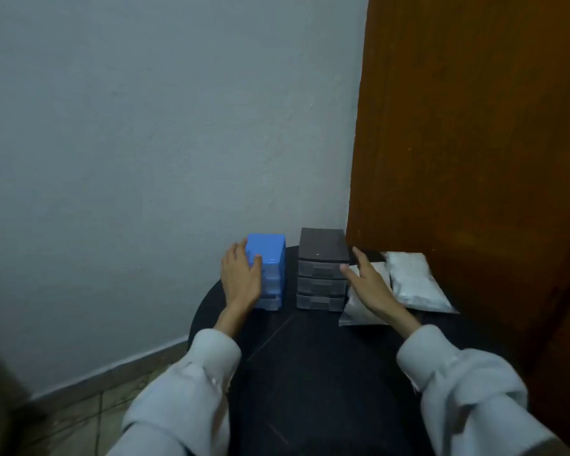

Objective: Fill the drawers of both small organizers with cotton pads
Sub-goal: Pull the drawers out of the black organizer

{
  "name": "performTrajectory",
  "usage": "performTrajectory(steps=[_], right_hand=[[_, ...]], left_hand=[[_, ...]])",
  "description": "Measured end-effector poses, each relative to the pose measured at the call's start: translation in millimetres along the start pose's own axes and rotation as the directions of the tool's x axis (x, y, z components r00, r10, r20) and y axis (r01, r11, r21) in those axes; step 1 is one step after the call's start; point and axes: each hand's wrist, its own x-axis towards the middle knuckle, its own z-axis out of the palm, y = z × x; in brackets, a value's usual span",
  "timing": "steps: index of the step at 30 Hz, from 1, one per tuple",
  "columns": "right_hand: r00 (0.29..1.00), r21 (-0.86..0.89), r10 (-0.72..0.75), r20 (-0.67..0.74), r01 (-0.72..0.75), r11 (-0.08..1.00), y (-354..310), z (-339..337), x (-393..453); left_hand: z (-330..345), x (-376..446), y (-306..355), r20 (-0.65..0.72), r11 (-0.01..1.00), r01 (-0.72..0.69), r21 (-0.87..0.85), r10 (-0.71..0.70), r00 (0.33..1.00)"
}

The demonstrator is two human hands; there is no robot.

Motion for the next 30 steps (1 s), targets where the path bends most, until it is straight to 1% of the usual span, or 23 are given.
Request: performTrajectory(steps=[1, 3, 6, 8, 10, 13, 18, 24, 30], right_hand=[[0.999, 0.041, 0.029, -0.020, -0.029, 0.999, -0.4, 3.5, 6.4], [0.996, 0.077, 0.088, -0.021, -0.086, 0.993, 0.6, 8.5, 18.3], [0.989, 0.168, 0.145, -0.041, -0.136, 0.976, 2.1, 20.8, 33.6], [0.984, 0.197, 0.151, -0.091, -0.131, 0.972, 3.7, 25.4, 41.3], [0.979, 0.207, 0.151, -0.135, -0.121, 0.971, 6.2, 29.3, 48.8], [0.975, 0.223, 0.170, -0.142, -0.136, 0.965, 7.1, 34.6, 58.3], [0.979, 0.227, 0.169, -0.112, -0.141, 0.964, 6.2, 43.0, 77.4], [0.983, 0.199, 0.170, -0.072, -0.153, 0.968, 4.1, 51.4, 103.7], [0.984, 0.208, 0.170, -0.056, -0.155, 0.966, 2.0, 56.1, 118.1]], left_hand=[[-0.8, 3.3, -4.0, 0.000, 0.995, 0.081, -0.063, -0.081, 0.997], [-0.1, 7.9, -12.3, 0.029, 0.967, 0.179, -0.182, -0.177, 0.984], [4.2, 10.3, -25.4, 0.094, 0.935, 0.190, -0.300, -0.170, 0.981], [6.2, 10.6, -28.2, 0.093, 0.924, 0.185, -0.335, -0.163, 0.982], [9.0, 11.1, -31.6, 0.082, 0.916, 0.183, -0.358, -0.164, 0.983], [12.4, 10.6, -28.8, 0.053, 0.907, 0.158, -0.390, -0.149, 0.987], [21.1, 14.5, -24.8, 0.002, 0.901, 0.149, -0.407, -0.162, 0.987], [28.6, 31.9, -26.9, -0.020, 0.897, 0.158, -0.413, -0.182, 0.983], [33.1, 44.1, -29.7, -0.033, 0.907, 0.154, -0.393, -0.181, 0.983]])
